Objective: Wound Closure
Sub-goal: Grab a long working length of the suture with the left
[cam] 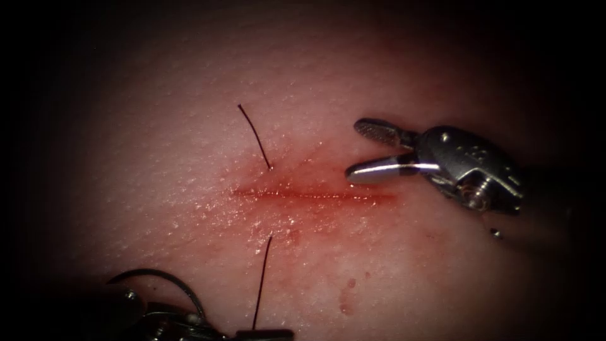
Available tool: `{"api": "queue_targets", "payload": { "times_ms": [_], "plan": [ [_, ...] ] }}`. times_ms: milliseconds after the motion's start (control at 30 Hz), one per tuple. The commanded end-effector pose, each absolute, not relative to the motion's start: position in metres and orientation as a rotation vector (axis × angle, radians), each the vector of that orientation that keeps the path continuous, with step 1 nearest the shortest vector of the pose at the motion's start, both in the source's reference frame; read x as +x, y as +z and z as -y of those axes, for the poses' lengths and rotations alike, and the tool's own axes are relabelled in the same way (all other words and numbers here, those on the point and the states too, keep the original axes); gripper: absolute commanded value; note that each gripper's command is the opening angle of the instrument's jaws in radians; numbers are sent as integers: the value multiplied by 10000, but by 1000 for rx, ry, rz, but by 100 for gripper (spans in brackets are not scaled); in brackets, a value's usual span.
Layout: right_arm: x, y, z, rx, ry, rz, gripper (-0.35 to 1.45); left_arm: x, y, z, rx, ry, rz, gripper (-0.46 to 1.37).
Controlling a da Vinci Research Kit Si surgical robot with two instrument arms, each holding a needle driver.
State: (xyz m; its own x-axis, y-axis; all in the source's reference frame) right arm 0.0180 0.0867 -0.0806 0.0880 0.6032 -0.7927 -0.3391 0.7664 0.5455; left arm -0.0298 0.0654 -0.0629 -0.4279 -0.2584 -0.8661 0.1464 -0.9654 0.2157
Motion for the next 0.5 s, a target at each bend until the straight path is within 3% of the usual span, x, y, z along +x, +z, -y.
{"api": "queue_targets", "payload": {
  "times_ms": [33,500],
  "plan": [
    [179,-807,-867,251,707,-1309,140,-295,-630,-652,1520,-2469,155,11],
    [181,-805,-863,257,711,-1311,140,-278,-652,-633,1489,-2487,157,9]
  ]
}}
